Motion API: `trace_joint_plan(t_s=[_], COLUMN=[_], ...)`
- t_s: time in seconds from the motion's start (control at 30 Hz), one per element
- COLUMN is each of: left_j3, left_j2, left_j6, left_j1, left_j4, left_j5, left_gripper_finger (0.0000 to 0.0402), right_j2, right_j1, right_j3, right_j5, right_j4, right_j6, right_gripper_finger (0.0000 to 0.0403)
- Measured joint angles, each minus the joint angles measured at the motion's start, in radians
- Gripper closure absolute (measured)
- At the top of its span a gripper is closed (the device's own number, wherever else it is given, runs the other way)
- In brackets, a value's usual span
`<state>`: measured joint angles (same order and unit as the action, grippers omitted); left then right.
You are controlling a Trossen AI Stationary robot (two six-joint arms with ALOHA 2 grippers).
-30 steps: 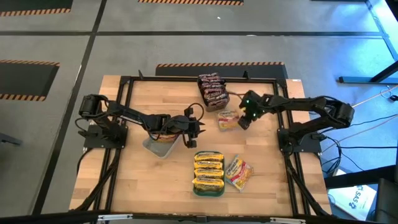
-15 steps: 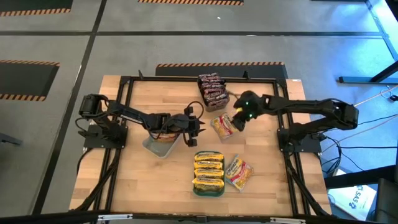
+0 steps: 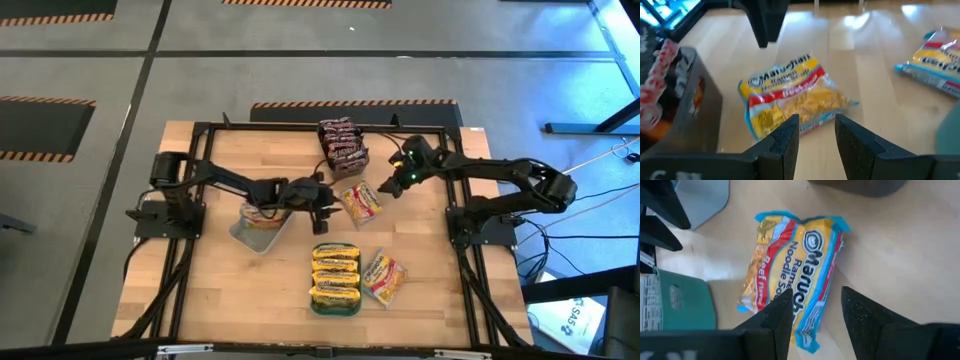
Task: Sort Maruchan noodles
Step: Put the blue noodle pack into the white bin
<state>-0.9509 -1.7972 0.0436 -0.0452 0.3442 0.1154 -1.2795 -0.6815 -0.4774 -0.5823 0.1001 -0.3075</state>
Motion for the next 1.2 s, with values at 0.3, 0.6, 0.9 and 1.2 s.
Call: trace_joint_plan(t_s=[0.3,0.6,0.9,1.2], left_j3=[-0.076,-0.084,-0.084,-0.084], left_j2=[-0.105,-0.159,-0.16,-0.179], left_j6=[-0.009,-0.011,-0.009,-0.01], left_j1=[-0.036,-0.036,-0.04,-0.041], left_j4=[0.011,0.012,0.011,0.01], left_j5=[-0.032,-0.032,-0.032,-0.032], left_gripper_finger=[0.0282,0.0282,0.0282,0.0282], right_j2=[-0.031,-0.195,-0.319,-0.328], right_j1=[0.0,0.015,0.045,0.154], right_j3=[0.003,-0.002,-0.006,-0.034], right_j5=[0.002,-0.015,-0.092,-0.052], right_j4=[-0.001,-0.136,-0.277,-0.286], right_j6=[-0.023,-0.028,-0.082,-0.151], right_gripper_finger=[0.0227,0.0137,0.0122,0.0131])
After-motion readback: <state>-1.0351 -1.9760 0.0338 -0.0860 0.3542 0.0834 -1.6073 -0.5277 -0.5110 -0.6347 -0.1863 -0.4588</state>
